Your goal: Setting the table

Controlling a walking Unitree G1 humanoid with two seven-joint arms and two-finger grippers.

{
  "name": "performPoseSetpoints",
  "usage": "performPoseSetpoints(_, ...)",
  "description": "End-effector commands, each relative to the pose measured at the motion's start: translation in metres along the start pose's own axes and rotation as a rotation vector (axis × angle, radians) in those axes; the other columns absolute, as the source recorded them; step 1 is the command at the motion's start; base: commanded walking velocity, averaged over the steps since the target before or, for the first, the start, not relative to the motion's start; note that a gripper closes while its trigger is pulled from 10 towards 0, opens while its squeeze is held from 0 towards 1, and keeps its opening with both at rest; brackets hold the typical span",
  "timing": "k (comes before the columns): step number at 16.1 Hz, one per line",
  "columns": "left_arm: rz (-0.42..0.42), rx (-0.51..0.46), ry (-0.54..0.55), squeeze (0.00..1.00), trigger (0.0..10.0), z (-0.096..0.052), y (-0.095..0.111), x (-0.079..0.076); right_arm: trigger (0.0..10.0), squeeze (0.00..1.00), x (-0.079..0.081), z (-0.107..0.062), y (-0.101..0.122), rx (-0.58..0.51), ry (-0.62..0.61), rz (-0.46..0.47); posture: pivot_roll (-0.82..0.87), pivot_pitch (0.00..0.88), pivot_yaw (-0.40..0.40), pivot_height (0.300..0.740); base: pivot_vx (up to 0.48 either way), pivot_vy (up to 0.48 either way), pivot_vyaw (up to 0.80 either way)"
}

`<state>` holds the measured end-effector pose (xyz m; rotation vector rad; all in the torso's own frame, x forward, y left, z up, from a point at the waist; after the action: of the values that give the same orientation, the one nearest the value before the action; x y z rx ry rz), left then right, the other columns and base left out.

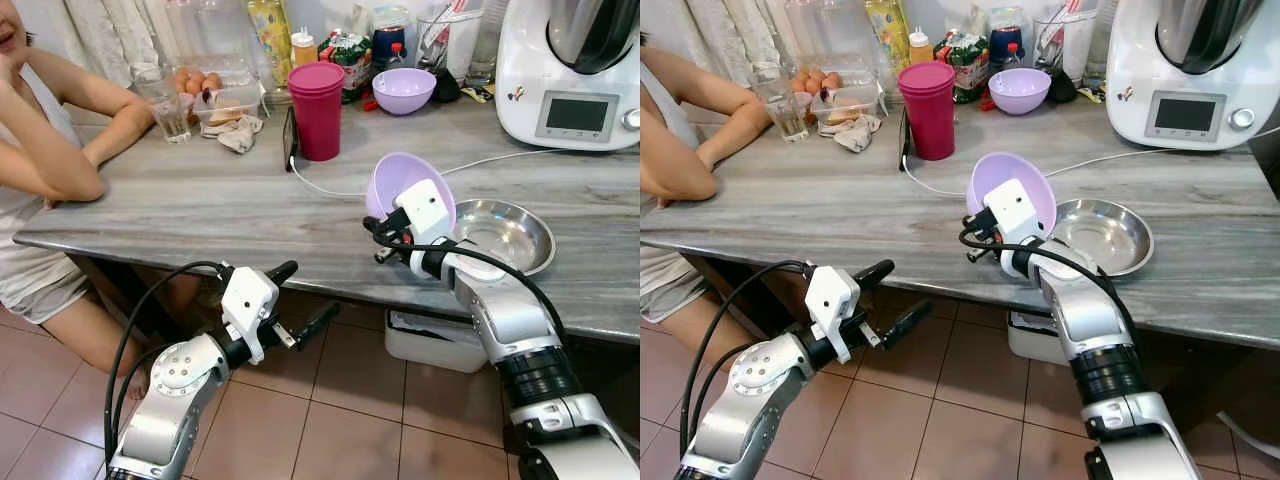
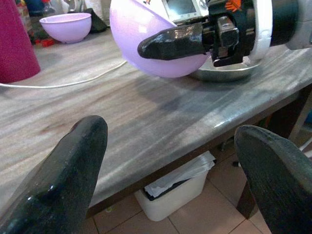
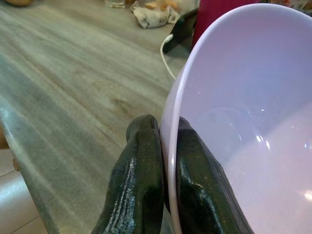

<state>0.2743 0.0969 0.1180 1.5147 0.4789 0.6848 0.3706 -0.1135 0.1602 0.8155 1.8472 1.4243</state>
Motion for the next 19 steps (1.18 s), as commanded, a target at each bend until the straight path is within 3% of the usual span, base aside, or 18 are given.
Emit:
performPoseSetpoints(1,0.016,0.001,-0.001,0.00,10.0,-0.002,0.001,-0.001,10.0,0.00,0.002,0.004,0.008,-0.018,0.021,-0.027,-0.23,0.073,0.105,0.740,0.000,0.000,0.00)
performPoseSetpoints(5,0.018,0.008,0.005,0.00,10.0,-0.002,0.001,0.000,10.0,0.00,0.001,0.009,0.002,0.011,0.019,-0.041,-0.22,0.073,0.106,0.740,0.000,0.000,0.00)
performPoseSetpoints(6,0.018,0.009,0.005,0.00,10.0,-0.002,0.001,0.000,10.0,0.57,0.001,0.010,0.001,0.011,0.020,-0.040,-0.22,0.073,0.106,0.740,0.000,0.000,0.00)
performPoseSetpoints(8,0.018,0.012,0.007,0.00,10.0,-0.002,0.001,0.000,10.0,0.89,0.001,0.010,0.000,0.008,0.020,-0.040,-0.22,0.074,0.107,0.740,0.000,0.000,0.00)
performPoseSetpoints(10,0.018,0.013,0.007,0.00,10.0,-0.002,0.000,0.000,10.0,0.99,0.000,0.010,0.000,0.007,0.017,-0.041,-0.22,0.073,0.107,0.740,0.000,0.000,0.00)
performPoseSetpoints(19,0.016,0.015,0.000,0.00,10.0,-0.001,-0.001,-0.001,10.0,1.00,-0.009,0.007,0.009,-0.031,-0.050,-0.133,-0.23,0.068,0.111,0.740,0.000,0.000,0.00)
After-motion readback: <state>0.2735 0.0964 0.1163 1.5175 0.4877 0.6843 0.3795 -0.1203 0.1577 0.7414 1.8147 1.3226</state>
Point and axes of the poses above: a point about 5 cm out from each wrist's last joint towards the gripper, its own z axis pointing out of the wrist towards the gripper, its own y axis along the axis of the wrist's last joint, x = y × z, the point moved 2 cm from there along z, pointing out of the wrist towards the gripper, and after that the axes turned 4 degrees about z, right-handed, at the moved point
